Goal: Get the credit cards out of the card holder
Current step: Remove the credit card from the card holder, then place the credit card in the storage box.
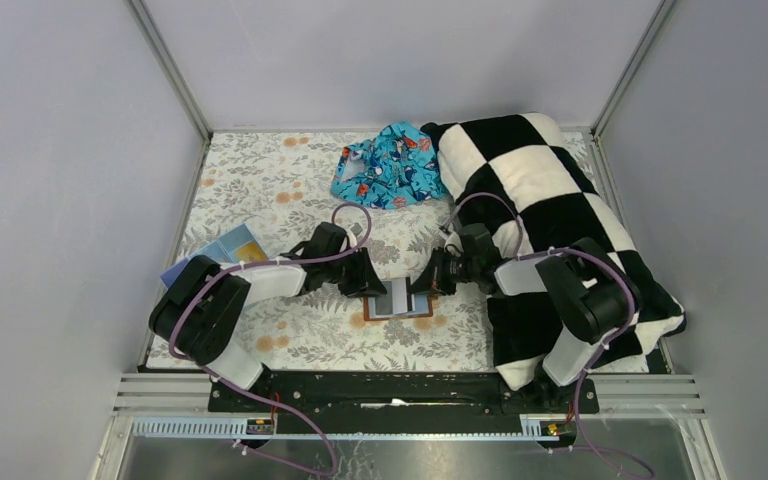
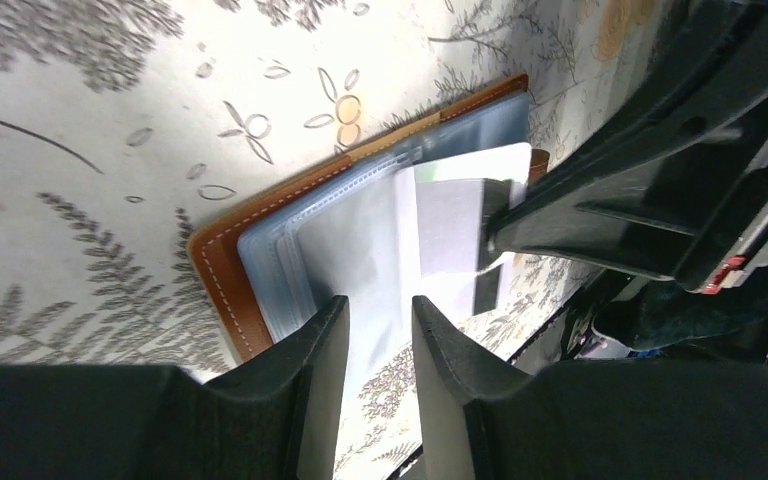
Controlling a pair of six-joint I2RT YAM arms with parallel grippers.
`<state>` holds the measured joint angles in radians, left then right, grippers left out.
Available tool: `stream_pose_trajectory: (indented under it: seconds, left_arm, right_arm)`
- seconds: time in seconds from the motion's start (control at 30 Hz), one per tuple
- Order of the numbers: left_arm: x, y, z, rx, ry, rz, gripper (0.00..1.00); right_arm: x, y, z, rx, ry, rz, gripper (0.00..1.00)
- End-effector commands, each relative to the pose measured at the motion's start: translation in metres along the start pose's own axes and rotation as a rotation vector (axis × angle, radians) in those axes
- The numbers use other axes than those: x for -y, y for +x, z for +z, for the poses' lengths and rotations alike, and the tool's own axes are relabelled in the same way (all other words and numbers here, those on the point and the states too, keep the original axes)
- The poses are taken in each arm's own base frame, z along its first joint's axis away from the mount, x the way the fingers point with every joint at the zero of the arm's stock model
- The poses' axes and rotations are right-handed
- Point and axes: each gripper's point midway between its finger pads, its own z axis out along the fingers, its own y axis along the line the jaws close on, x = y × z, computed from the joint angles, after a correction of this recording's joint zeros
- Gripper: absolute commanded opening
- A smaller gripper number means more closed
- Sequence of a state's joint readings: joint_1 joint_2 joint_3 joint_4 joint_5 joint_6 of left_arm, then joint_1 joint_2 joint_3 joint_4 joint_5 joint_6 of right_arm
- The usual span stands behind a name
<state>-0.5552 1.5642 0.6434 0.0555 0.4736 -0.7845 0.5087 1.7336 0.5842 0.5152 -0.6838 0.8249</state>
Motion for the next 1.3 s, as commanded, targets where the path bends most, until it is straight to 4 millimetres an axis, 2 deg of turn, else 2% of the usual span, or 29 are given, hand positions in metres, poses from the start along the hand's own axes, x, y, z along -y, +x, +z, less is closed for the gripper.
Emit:
stream_pose_trajectory:
  seconds: [0.0, 0.1, 0.17, 0.3, 0.4, 0.53, 0.6, 0.7, 0.83, 1.0, 1.17, 1.27]
  left_arm:
    - [-0.026, -0.006, -0.008, 0.012, -0.099, 0.019, 0.35]
    - [-0.006, -0.014, -0.017, 0.04, -0.043, 0.037, 0.35]
    - [0.013, -0.024, -0.029, 0.083, -0.002, 0.063, 0.36]
    - [0.051, -0.044, -0.061, 0.184, 0.092, 0.122, 0.43]
    - [0.076, -0.047, -0.082, 0.194, 0.205, 0.156, 0.53]
    - [0.093, -0.047, -0.106, 0.23, 0.325, 0.166, 0.63]
    - [0.098, -0.046, -0.113, 0.241, 0.375, 0.165, 0.66]
    - [0.103, -0.044, -0.118, 0.248, 0.408, 0.181, 0.69]
    - [0.104, -0.043, -0.117, 0.242, 0.422, 0.178, 0.69]
    - [0.109, -0.042, -0.117, 0.241, 0.479, 0.157, 0.67]
    - [0.107, -0.044, -0.114, 0.252, 0.474, 0.133, 0.58]
    - [0.101, -0.047, -0.112, 0.265, 0.432, 0.125, 0.44]
  right_arm:
    - [0.014, -0.015, -0.018, 0.035, 0.121, -0.055, 0.0]
    - [0.005, -0.021, -0.027, 0.057, 0.131, -0.091, 0.0]
    - [-0.01, -0.026, -0.034, 0.079, 0.11, -0.125, 0.0]
    - [-0.062, -0.034, -0.046, 0.084, -0.05, -0.235, 0.0]
    - [-0.099, -0.041, -0.054, 0.119, -0.192, -0.252, 0.0]
    - [-0.139, -0.048, -0.064, 0.154, -0.373, -0.234, 0.0]
    - [-0.153, -0.049, -0.067, 0.161, -0.451, -0.219, 0.0]
    - [-0.165, -0.05, -0.069, 0.155, -0.539, -0.194, 0.0]
    - [-0.179, -0.048, -0.073, 0.151, -0.651, -0.151, 0.0]
    - [-0.182, -0.037, -0.061, 0.099, -0.655, -0.15, 0.0]
    - [-0.182, -0.03, -0.053, 0.063, -0.668, -0.131, 0.0]
    - [-0.179, -0.027, -0.048, 0.047, -0.665, -0.109, 0.0]
